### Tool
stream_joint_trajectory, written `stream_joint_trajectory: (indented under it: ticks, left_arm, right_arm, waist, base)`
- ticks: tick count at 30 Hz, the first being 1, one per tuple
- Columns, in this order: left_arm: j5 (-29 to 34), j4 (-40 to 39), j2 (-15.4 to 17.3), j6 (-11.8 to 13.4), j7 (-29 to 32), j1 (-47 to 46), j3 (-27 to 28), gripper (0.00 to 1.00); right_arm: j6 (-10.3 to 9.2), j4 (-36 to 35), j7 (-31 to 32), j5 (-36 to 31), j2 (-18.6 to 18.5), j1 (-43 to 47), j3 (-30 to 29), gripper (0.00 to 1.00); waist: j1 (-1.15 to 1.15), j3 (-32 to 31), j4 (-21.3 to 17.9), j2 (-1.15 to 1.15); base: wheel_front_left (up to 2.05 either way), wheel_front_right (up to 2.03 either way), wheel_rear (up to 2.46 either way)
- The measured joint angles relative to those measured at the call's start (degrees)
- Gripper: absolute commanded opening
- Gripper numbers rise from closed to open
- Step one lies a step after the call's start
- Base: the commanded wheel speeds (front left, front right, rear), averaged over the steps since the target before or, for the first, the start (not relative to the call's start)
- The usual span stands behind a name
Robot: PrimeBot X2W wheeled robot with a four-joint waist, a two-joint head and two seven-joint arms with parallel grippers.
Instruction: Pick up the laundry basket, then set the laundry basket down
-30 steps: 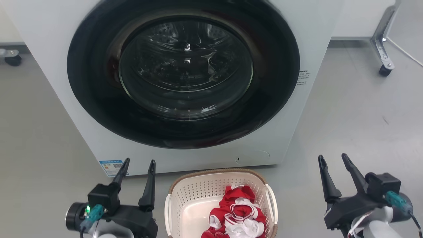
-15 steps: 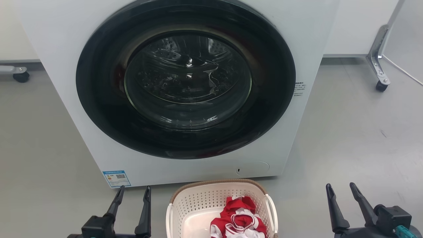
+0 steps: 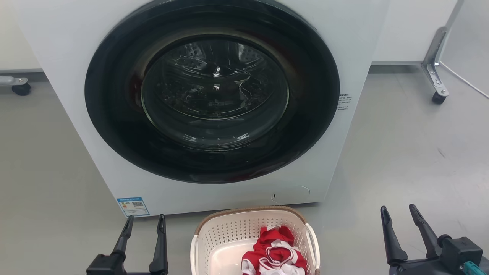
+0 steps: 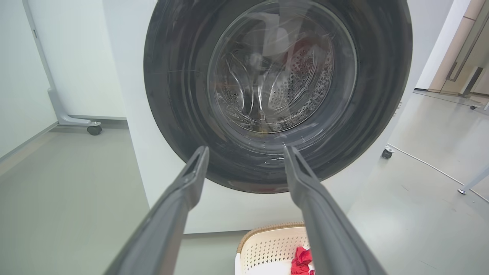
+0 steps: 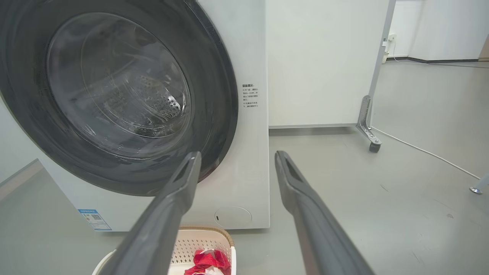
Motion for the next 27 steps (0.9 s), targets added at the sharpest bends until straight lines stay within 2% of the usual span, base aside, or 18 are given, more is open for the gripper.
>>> stream_joint_trajectory:
  ticks: [9, 27]
  left_arm:
    - [2.0, -1.9, -1.5, 0.0, 1.6, 0.7, 2.1, 1.00]
    - [5.6, -4.6, -2.2, 0.0, 5.6, 1.7, 3.5, 1.00]
  right_arm:
    - [-0.05, -1.2, 0.0, -1.0, 0.5, 1.1, -1.0, 1.00]
    - [-0.07, -1.9, -0.1, -2.0, 1.3, 1.7, -2.4, 1.00]
  waist:
    - [0.00, 0.2, -0.2, 0.00]
    - [0.00, 0.6, 0.0, 0.00]
  base:
    - [0.00, 0.00, 0.00]
    - [0.00, 0.00, 0.00]
